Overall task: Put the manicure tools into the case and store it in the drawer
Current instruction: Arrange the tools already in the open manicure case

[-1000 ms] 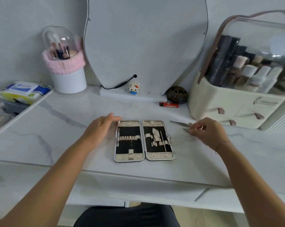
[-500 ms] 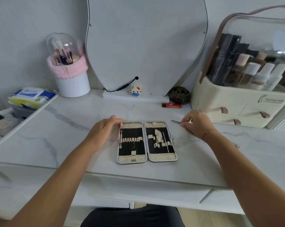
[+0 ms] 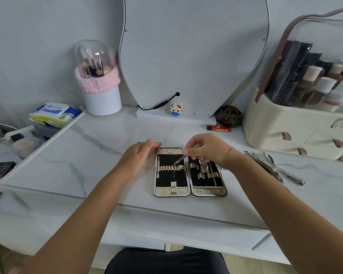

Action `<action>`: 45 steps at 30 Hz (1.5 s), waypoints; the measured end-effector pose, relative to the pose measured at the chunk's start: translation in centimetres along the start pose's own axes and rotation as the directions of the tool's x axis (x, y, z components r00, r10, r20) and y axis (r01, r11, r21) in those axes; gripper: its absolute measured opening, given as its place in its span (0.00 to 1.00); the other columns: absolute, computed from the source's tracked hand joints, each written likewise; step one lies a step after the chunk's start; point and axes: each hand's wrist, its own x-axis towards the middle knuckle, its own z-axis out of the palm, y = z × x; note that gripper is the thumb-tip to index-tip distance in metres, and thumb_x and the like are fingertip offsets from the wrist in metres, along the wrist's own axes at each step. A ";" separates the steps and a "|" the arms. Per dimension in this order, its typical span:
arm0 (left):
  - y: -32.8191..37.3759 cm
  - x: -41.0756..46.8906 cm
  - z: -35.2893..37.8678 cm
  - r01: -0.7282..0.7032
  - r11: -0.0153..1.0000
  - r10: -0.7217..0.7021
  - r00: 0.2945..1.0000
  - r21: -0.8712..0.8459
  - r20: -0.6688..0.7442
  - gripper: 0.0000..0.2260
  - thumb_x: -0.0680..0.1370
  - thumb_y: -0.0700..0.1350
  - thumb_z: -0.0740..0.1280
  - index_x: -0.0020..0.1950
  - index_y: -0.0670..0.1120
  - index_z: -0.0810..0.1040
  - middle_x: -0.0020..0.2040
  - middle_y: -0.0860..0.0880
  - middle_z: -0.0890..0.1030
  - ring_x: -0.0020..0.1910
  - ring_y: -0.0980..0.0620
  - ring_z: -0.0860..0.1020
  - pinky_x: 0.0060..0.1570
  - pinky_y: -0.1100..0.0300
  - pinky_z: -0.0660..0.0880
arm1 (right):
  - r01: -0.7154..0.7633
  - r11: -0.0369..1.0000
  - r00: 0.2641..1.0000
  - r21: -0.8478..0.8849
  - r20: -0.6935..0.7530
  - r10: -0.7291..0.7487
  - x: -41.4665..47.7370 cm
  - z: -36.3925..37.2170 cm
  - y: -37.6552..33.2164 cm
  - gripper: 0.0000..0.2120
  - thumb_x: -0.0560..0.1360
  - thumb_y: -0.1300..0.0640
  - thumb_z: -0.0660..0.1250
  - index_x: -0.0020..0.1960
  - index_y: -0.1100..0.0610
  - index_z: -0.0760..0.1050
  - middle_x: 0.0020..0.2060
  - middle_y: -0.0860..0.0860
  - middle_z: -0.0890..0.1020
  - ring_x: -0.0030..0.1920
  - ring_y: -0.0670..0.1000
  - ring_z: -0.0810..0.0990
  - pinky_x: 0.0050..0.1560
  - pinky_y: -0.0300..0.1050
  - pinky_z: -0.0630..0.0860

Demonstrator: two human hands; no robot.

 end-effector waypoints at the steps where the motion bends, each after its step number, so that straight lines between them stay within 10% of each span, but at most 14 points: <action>1: 0.0 0.0 0.0 -0.001 1.000 0.001 1.000 -0.004 0.000 0.20 0.71 0.67 0.51 0.49 0.65 0.80 0.60 0.57 0.80 0.63 0.58 0.74 0.69 0.53 0.64 | -0.019 1.000 0.999 0.023 0.037 0.018 0.5 0.2 -0.1 0.08 0.70 0.55 0.73 0.43 0.60 0.79 0.27 0.48 0.76 0.25 0.43 0.68 0.26 0.33 0.67; 12: -0.1 0.2 0.0 -0.005 1.000 0.005 1.000 0.028 -0.009 0.21 0.74 0.62 0.50 0.53 0.60 0.81 0.60 0.57 0.80 0.62 0.59 0.74 0.66 0.58 0.65 | -0.162 0.877 0.974 0.452 0.218 0.067 2.9 0.5 1.0 0.09 0.77 0.61 0.63 0.49 0.65 0.78 0.33 0.53 0.77 0.30 0.44 0.70 0.28 0.32 0.69; 23: 0.2 0.0 0.1 -0.010 0.999 0.010 1.000 0.049 -0.005 0.24 0.76 0.59 0.50 0.58 0.54 0.81 0.60 0.55 0.80 0.63 0.57 0.74 0.67 0.57 0.66 | -0.021 0.997 0.992 0.078 -0.123 0.030 3.7 1.9 0.4 0.08 0.72 0.58 0.71 0.49 0.58 0.78 0.30 0.51 0.80 0.27 0.46 0.75 0.32 0.36 0.75; 31: -0.1 0.1 0.1 -0.005 1.000 0.005 1.000 0.024 0.004 0.22 0.74 0.62 0.50 0.54 0.60 0.80 0.60 0.57 0.80 0.62 0.58 0.74 0.68 0.53 0.65 | 0.036 0.993 0.974 0.116 -0.226 -0.009 4.0 2.4 0.4 0.06 0.72 0.62 0.71 0.48 0.60 0.78 0.34 0.54 0.81 0.31 0.47 0.79 0.37 0.38 0.80; 45: -0.5 0.3 0.1 -0.004 1.000 0.004 1.000 -0.020 0.003 0.18 0.71 0.67 0.50 0.45 0.68 0.79 0.60 0.56 0.80 0.63 0.57 0.74 0.69 0.51 0.65 | 0.038 0.996 0.998 0.080 -0.043 -0.035 4.2 1.3 0.2 0.08 0.75 0.68 0.63 0.48 0.60 0.79 0.40 0.55 0.83 0.40 0.50 0.80 0.45 0.38 0.79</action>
